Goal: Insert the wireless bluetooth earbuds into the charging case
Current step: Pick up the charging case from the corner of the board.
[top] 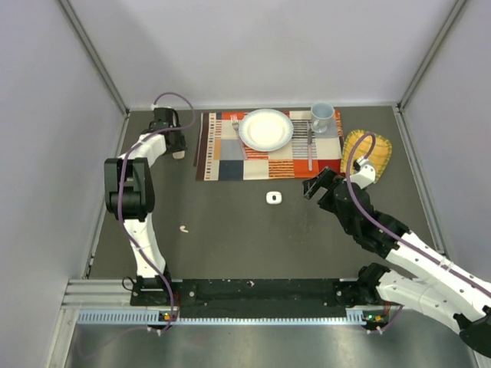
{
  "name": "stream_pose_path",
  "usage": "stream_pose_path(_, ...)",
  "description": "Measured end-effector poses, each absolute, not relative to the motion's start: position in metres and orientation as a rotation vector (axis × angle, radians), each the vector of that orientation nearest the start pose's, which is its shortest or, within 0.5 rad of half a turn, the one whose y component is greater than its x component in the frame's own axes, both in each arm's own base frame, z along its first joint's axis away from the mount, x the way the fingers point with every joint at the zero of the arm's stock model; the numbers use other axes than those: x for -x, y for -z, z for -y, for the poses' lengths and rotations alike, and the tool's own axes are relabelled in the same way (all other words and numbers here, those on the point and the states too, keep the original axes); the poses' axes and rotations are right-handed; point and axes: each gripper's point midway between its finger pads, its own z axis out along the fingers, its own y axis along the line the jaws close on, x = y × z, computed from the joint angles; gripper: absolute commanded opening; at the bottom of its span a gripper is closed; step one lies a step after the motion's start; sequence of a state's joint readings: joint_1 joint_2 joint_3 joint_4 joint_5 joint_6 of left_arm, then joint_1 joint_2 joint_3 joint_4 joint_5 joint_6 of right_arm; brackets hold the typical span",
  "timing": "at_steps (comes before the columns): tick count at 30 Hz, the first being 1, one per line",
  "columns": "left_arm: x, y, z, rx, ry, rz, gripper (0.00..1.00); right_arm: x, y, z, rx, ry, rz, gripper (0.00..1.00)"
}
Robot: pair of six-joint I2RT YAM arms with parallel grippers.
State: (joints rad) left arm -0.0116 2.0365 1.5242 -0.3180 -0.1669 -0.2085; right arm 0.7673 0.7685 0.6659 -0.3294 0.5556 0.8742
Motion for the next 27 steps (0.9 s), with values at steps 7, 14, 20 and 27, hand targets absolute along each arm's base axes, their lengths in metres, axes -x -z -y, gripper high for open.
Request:
stream_pose_path(7, -0.514, -0.061, -0.012, 0.293, -0.063, -2.412, 0.63, -0.255, -0.194, -0.155, -0.444, -0.507, -1.962, 0.99)
stream_pose_path(14, -0.517, -0.047, -0.007, 0.284, -0.047, -2.446, 0.62, -0.255, -0.189, -0.159, -0.431, -0.511, -1.986, 0.99)
stream_pose_path(20, -0.523, -0.043, -0.015, 0.316, -0.041, -2.453, 0.54, -0.256, -0.190, -0.159, -0.432, -0.511, -1.982, 0.99)
stream_pose_path(27, -0.532, -0.043, -0.021, 0.335, -0.005, -2.456, 0.45, -0.257, -0.190, -0.157, -0.439, -0.508, -1.979, 0.99)
